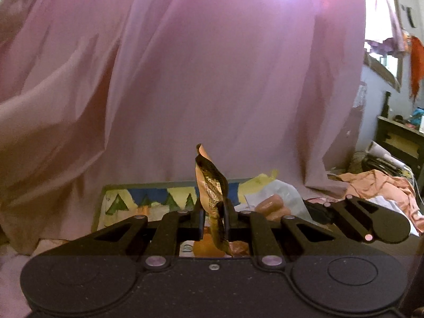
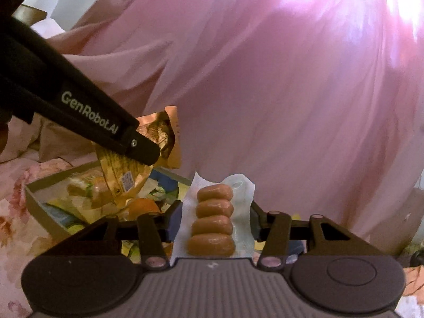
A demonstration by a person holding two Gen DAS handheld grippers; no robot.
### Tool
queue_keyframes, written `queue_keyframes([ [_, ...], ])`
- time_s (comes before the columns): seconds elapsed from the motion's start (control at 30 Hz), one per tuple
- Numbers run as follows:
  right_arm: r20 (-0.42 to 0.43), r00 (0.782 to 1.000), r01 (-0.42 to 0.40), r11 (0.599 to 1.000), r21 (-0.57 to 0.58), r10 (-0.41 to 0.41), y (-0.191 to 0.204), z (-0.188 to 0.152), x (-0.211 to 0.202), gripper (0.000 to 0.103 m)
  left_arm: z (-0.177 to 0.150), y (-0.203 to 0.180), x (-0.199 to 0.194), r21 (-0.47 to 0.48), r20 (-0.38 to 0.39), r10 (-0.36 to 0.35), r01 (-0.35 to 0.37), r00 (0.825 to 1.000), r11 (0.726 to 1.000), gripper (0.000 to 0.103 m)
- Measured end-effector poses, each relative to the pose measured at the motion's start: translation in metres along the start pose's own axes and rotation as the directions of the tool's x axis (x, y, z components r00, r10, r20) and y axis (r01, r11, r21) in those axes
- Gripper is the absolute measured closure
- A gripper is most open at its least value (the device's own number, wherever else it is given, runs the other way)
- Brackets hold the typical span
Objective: Organize snacks
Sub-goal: 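Carry the gold wrapper and sausage tray with both tools over the grey tray, then open both tools to drop the wrapper and sausages into the tray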
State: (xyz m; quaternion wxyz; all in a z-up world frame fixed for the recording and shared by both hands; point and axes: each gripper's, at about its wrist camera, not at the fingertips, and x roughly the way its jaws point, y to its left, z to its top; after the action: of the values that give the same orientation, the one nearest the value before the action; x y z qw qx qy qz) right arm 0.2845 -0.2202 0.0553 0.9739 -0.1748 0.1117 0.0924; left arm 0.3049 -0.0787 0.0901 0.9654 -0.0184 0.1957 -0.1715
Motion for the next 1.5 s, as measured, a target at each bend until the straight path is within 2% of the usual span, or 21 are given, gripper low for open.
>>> queue_keyframes([
  [0.23, -0.042, 0.999, -0.006, 0.999, 0.04, 0.008, 0.001, -0.007, 0.024, 0.047, -0.002, 0.013, 0.03, -0.052, -0.044, 0.021, -0.023, 0.999, 0.998, 0.088],
  [0.7, -0.077, 0.997, -0.014, 0.991, 0.133, 0.024, -0.011, -0.009, 0.041, 0.045, 0.003, 0.021, 0.043, -0.111, -0.058, 0.027, -0.033, 0.998, 0.993, 0.088],
  [0.87, -0.094, 0.995, -0.021, 0.984, 0.177, 0.038, -0.015, -0.009, 0.046, 0.042, 0.001, 0.021, 0.047, -0.116, -0.067, 0.035, -0.043, 0.997, 0.992, 0.086],
  [0.93, -0.102, 0.994, -0.018, 0.982, 0.19, 0.038, -0.017, -0.01, 0.047, 0.041, 0.0, 0.021, 0.048, -0.116, -0.07, 0.041, -0.049, 0.997, 0.992, 0.081],
  [1.0, -0.108, 0.993, -0.016, 0.979, 0.204, 0.039, -0.018, -0.012, 0.048, 0.041, 0.0, 0.021, 0.048, -0.12, -0.07, 0.048, -0.056, 0.996, 0.991, 0.08],
  [1.07, -0.107, 0.994, -0.01, 0.977, 0.212, 0.033, -0.021, -0.012, 0.048, 0.038, -0.001, 0.021, 0.048, -0.122, -0.072, 0.054, -0.063, 0.996, 0.991, 0.075],
  [1.17, -0.099, 0.995, -0.006, 0.975, 0.22, 0.028, -0.022, -0.011, 0.045, 0.027, -0.002, 0.022, 0.047, -0.131, -0.069, 0.07, -0.079, 0.995, 0.988, 0.058],
  [1.23, -0.093, 0.996, 0.001, 0.975, 0.221, 0.02, -0.022, -0.01, 0.042, 0.022, -0.003, 0.024, 0.046, -0.141, -0.068, 0.08, -0.089, 0.994, 0.986, 0.041],
  [1.27, -0.091, 0.996, 0.004, 0.976, 0.22, 0.017, -0.023, -0.009, 0.041, 0.02, -0.003, 0.024, 0.044, -0.145, -0.062, 0.087, -0.096, 0.994, 0.985, 0.037],
  [1.33, -0.087, 0.996, 0.01, 0.976, 0.218, 0.01, -0.024, -0.008, 0.037, 0.017, -0.004, 0.024, 0.04, -0.148, -0.044, 0.1, -0.106, 0.994, 0.983, 0.023],
  [1.5, -0.072, 0.997, 0.025, 0.973, 0.231, -0.009, -0.031, -0.004, 0.021, 0.009, -0.004, 0.022, 0.026, -0.147, -0.004, 0.123, -0.122, 0.992, 0.981, 0.004],
])
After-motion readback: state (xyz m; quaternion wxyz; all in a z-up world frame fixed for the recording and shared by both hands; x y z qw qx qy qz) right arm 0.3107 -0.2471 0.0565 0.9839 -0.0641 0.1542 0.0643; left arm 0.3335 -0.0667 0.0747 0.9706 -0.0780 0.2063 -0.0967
